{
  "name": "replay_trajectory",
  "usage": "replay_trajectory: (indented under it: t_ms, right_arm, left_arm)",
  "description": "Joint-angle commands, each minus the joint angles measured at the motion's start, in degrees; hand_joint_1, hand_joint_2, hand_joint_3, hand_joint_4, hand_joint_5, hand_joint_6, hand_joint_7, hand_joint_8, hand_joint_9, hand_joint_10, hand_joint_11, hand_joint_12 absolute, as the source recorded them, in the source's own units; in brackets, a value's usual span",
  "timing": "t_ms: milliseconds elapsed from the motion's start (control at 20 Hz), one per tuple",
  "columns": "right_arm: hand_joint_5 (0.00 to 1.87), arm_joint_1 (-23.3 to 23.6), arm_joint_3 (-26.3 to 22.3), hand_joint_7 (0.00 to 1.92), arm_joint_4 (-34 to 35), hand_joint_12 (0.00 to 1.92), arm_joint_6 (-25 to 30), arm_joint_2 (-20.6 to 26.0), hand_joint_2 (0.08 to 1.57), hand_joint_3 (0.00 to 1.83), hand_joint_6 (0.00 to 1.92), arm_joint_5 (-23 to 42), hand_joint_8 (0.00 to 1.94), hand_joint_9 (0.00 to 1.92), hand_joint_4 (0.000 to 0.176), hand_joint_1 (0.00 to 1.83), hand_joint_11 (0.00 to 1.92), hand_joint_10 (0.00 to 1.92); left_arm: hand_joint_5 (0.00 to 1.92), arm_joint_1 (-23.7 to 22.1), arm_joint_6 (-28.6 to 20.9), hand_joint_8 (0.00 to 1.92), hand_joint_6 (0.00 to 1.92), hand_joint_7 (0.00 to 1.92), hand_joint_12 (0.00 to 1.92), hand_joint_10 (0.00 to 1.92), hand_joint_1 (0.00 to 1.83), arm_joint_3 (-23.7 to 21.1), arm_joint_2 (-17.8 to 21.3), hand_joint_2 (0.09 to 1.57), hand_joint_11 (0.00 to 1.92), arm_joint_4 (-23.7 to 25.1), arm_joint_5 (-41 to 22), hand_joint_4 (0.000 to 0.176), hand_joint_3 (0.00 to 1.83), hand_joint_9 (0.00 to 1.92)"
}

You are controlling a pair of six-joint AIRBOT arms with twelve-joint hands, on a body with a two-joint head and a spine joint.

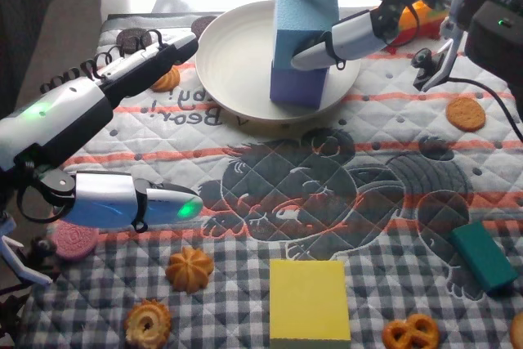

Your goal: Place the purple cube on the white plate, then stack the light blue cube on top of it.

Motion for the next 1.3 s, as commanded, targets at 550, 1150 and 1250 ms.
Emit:
replay_trajectory:
  t_ms: [550,1150,1250]
  right_arm:
    - [0.0,-0.11,-0.98,0.0,1.11,0.77,-0.22,1.42,0.81,0.0,0.0,7.42,0.0,0.0,0.176,0.69,0.0,0.0]
    - [0.0,-27.4,-19.85,0.0,18.31,0.0,-0.42,21.65,0.75,0.0,0.0,49.05,0.0,0.0,0.176,0.78,0.0,0.0]
    - [0.0,-35.05,-23.19,0.0,22.45,0.0,-0.42,23.53,0.78,0.02,0.0,56.85,0.0,0.0,0.176,0.73,0.0,0.0]
  left_arm:
    - [0.07,-0.12,-0.58,0.0,0.0,0.0,0.0,0.0,0.89,-0.01,0.04,0.8,0.0,0.53,-7.16,0.176,0.0,0.0]
    - [0.0,5.8,-12.5,0.0,0.0,0.0,0.0,0.0,0.82,-2.55,6.38,0.86,0.0,0.83,-24.02,0.054,0.02,0.0]
    - [0.0,8.1,-21.2,0.0,0.0,0.0,0.0,0.0,0.73,-1.66,6.88,0.91,0.0,1.22,-28.14,0.137,0.03,0.0]
